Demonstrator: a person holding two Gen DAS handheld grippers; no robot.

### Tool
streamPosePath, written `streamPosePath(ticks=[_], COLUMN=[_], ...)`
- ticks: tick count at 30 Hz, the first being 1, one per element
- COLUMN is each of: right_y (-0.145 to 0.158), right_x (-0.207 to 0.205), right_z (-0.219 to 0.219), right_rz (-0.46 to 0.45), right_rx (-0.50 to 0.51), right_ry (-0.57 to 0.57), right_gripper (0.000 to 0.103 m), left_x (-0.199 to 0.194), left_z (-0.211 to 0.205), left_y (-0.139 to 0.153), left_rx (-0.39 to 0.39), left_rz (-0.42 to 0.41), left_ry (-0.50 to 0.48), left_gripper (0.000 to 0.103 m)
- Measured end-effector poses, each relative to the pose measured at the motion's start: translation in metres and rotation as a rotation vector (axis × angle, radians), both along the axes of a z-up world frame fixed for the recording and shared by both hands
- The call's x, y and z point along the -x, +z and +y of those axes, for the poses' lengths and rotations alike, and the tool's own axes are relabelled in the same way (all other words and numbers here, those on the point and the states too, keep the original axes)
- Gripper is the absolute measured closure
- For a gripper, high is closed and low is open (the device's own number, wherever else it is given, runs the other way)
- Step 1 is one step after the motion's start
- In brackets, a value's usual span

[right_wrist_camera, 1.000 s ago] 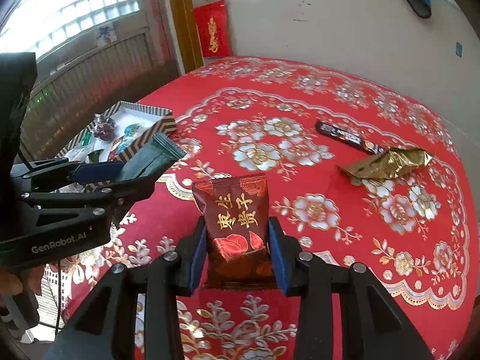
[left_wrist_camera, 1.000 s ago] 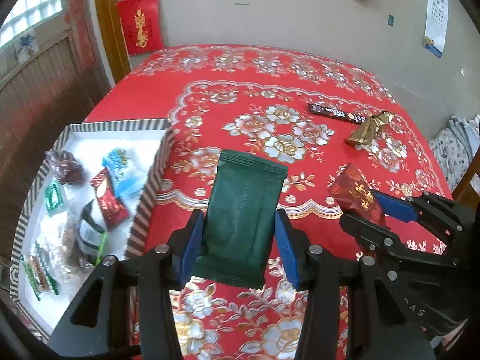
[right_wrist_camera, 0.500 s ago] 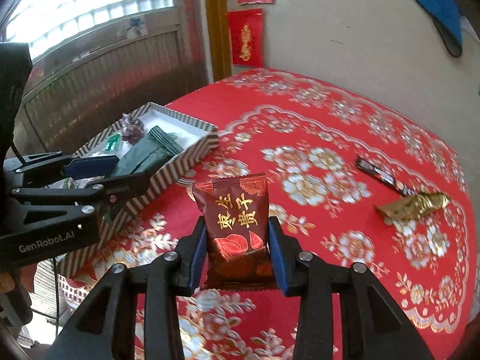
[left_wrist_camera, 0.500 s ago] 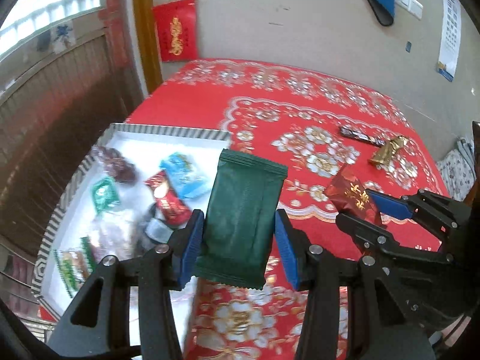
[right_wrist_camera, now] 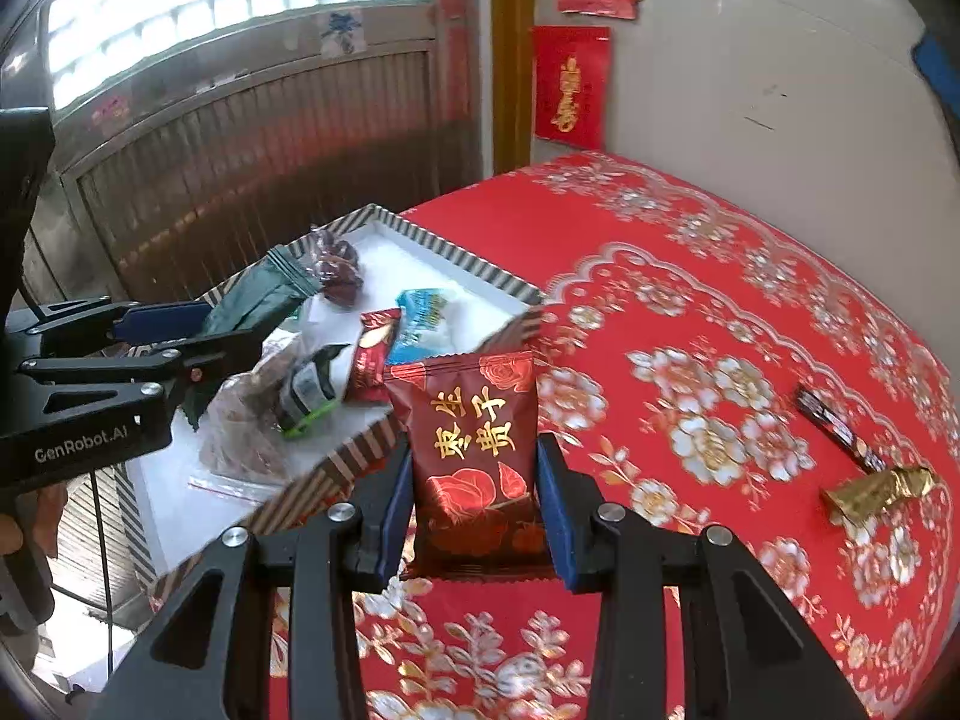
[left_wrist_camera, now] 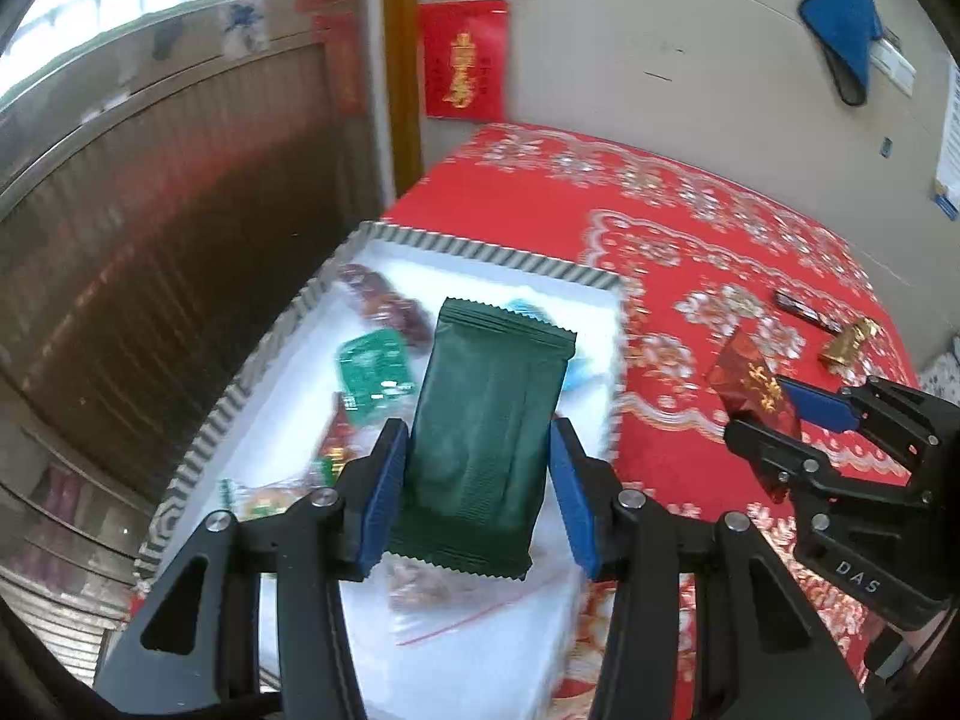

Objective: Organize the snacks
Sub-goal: 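Carry both packs over the white tray and open both tools to drop them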

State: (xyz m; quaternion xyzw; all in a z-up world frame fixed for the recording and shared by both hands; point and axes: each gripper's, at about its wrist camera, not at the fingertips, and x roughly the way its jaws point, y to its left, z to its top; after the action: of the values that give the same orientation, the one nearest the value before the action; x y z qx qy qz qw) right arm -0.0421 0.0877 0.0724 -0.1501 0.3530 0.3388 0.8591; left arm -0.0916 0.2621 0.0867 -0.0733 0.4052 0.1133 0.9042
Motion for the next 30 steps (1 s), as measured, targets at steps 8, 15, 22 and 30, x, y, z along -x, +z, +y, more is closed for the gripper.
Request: streamPosePath(ticks=[8,15,22,30], right_y=[-0.001,-0.01,-0.029,-0.039], right_x=[-0.005,-0.02,-0.037,-0.045], right_z=[0.04,0.077,0.101,0.105], right_rz=[0.012,0.038,0.082,0.11], right_rx=[0.013,0.038,0.065,0.058], right_ry=[0.057,0.096,0.104,0.096], right_gripper=[0.064,0.064,0.064,0.062], left_x=[0.012,0.011,0.007,0.003], left_z=[0.036,0.054,0.059,0.057], left_y=[-0.006,-0.025,-0.038,-0.042], left_rx=[0.009,0.033,0.034,0.015], left_rz=[0.011,0.047,0.071,0.076], left_ry=[0.073,0.112,0.119,0.124], left_gripper=[0.054,0.054,0.054,0.053])
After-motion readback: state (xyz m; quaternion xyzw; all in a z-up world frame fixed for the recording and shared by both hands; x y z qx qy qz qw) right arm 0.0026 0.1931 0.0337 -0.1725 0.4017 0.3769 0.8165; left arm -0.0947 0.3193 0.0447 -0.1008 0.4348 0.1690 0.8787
